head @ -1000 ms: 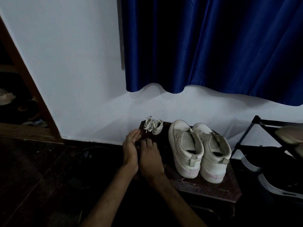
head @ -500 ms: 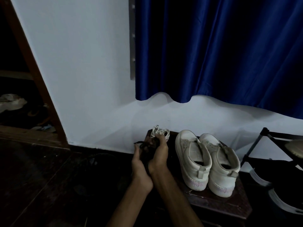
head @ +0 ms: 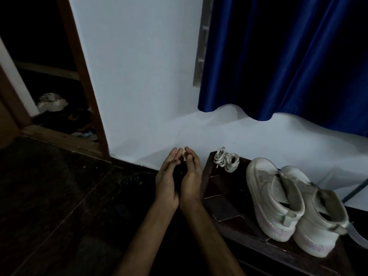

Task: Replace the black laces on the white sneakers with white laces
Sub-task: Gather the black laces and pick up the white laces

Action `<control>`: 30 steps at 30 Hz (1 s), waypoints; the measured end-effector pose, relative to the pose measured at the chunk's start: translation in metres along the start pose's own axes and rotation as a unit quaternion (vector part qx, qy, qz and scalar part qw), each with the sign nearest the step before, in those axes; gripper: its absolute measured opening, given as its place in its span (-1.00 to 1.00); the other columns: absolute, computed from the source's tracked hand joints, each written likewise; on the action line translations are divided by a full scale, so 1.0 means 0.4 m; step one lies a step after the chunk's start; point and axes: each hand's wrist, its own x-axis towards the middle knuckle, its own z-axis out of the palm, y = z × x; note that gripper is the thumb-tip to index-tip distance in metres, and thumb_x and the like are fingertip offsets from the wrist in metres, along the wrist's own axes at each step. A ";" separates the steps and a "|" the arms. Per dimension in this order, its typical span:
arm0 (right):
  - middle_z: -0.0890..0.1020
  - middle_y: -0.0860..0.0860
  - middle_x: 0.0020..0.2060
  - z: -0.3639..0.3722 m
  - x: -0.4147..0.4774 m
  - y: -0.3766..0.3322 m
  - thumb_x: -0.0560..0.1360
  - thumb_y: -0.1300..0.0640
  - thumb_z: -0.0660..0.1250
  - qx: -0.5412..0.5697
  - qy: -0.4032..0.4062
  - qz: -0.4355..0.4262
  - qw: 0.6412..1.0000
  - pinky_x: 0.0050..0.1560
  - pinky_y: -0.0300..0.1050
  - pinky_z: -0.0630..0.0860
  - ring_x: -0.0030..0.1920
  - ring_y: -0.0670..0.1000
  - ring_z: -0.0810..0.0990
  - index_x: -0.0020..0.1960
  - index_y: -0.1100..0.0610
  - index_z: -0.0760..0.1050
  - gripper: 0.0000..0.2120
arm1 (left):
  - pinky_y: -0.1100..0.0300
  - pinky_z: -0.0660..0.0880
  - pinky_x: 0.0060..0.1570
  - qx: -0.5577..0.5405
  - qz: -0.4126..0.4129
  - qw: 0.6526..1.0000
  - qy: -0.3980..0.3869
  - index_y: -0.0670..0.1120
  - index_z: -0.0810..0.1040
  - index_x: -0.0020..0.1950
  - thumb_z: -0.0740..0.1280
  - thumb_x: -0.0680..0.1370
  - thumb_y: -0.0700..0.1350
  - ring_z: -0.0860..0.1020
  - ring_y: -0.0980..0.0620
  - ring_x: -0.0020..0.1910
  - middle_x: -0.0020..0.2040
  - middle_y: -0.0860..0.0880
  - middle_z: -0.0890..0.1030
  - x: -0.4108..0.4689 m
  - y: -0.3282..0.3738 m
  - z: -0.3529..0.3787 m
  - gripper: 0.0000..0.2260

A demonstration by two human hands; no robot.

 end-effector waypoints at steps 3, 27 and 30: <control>0.63 0.14 0.15 0.035 0.018 0.086 0.64 0.22 0.12 0.057 0.019 0.052 0.997 0.25 -0.09 0.49 0.19 0.04 0.59 0.20 0.22 0.56 -0.72 | 0.18 0.50 0.14 -0.075 -0.023 0.997 0.008 -0.23 0.60 0.20 0.28 0.49 -0.29 0.61 -0.01 0.18 0.17 -0.13 0.65 0.014 0.030 -0.043 -0.71; 0.36 0.23 0.43 0.176 0.097 0.494 0.65 -0.19 -0.05 0.175 0.146 0.407 0.884 0.43 0.00 0.23 0.42 0.22 0.34 0.47 0.28 0.27 -0.37 | -0.17 0.09 0.46 -0.102 -0.176 0.943 0.263 -0.32 0.03 0.55 -0.04 0.63 0.27 0.12 -0.33 0.51 0.55 -0.31 0.10 0.310 0.086 -0.477 -0.25; 0.26 0.24 0.48 0.171 0.098 0.503 0.63 -0.23 -0.05 0.159 0.155 0.414 0.883 0.49 -0.01 0.17 0.48 0.19 0.25 0.52 0.31 0.15 -0.29 | -0.12 0.01 0.51 -0.091 -0.181 0.943 0.265 -0.30 -0.02 0.56 -0.04 0.62 0.30 0.02 -0.32 0.54 0.57 -0.31 0.00 0.319 0.094 -0.483 -0.23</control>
